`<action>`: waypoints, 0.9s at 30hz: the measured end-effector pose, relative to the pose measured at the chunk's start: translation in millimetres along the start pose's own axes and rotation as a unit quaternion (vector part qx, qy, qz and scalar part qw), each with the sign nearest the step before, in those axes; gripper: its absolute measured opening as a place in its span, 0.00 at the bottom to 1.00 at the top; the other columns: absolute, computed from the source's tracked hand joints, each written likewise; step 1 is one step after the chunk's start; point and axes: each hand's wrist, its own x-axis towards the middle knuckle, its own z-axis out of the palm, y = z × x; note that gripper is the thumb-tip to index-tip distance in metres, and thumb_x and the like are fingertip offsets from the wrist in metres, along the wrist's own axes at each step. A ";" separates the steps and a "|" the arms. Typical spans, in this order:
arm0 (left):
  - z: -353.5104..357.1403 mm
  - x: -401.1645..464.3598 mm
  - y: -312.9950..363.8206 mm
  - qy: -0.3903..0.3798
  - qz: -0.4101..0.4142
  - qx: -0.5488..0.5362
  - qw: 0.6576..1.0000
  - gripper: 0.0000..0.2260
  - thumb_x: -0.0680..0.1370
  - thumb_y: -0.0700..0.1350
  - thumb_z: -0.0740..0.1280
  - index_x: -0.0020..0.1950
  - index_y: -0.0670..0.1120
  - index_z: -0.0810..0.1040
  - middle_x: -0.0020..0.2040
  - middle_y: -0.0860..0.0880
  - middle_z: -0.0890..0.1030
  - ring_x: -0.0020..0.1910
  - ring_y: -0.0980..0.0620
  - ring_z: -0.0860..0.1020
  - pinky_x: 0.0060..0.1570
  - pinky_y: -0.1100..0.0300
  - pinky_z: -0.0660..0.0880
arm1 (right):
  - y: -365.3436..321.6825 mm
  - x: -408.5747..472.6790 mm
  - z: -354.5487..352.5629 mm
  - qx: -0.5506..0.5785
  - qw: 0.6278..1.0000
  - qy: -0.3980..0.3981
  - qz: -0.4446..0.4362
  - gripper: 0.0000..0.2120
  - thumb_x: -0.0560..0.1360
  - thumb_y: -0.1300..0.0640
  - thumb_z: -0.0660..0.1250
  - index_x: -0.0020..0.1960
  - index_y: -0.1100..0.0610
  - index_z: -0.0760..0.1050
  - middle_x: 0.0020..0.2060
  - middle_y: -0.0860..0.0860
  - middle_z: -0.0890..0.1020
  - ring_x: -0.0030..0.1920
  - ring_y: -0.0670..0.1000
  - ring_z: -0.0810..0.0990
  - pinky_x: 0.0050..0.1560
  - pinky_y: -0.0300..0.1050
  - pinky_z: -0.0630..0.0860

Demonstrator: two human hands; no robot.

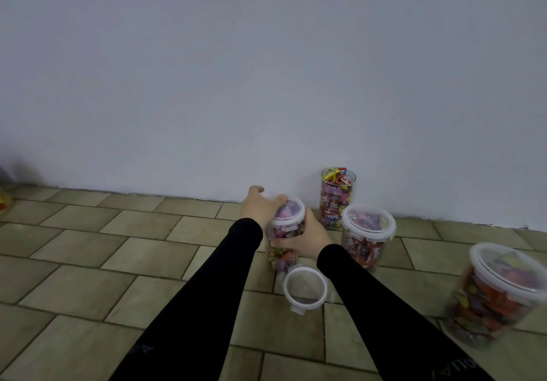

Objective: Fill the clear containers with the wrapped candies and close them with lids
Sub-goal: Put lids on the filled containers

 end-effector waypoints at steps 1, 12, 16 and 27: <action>-0.9 -1.2 1.3 0.015 0.024 0.049 0.998 0.28 0.75 0.55 0.70 0.71 0.47 0.66 0.65 0.42 0.72 0.61 0.43 0.74 0.57 0.54 0.72 | -0.4 -1.3 -0.2 -0.002 1.000 0.001 0.000 0.47 0.57 0.53 0.83 0.70 0.52 0.62 0.62 0.47 0.77 0.60 0.49 0.76 0.61 0.43 0.73; 0.3 1.8 0.7 0.050 0.174 0.297 0.937 0.16 0.79 0.56 0.59 0.60 0.52 0.79 0.57 0.51 0.81 0.61 0.49 0.69 0.57 0.53 0.69 | -1.8 -8.0 -2.9 0.006 1.000 0.002 -0.003 0.43 0.60 0.56 0.82 0.69 0.52 0.64 0.61 0.48 0.77 0.58 0.47 0.75 0.57 0.39 0.71; -0.9 7.5 -6.0 0.027 0.141 0.171 0.975 0.14 0.76 0.56 0.65 0.56 0.52 0.81 0.55 0.51 0.81 0.59 0.52 0.75 0.59 0.56 0.73 | -2.1 -8.0 -3.0 0.001 1.000 -0.004 0.000 0.44 0.59 0.57 0.82 0.69 0.53 0.64 0.61 0.48 0.77 0.59 0.48 0.76 0.58 0.39 0.72; -49.3 -4.5 -43.6 -0.121 0.239 0.119 0.956 0.19 0.79 0.34 0.63 0.67 0.51 0.76 0.67 0.61 0.71 0.54 0.60 0.74 0.59 0.73 0.67 | -6.2 -1.0 -11.6 -0.022 0.997 -0.067 0.015 0.46 0.64 0.65 0.79 0.74 0.58 0.56 0.65 0.51 0.74 0.58 0.44 0.71 0.47 0.24 0.64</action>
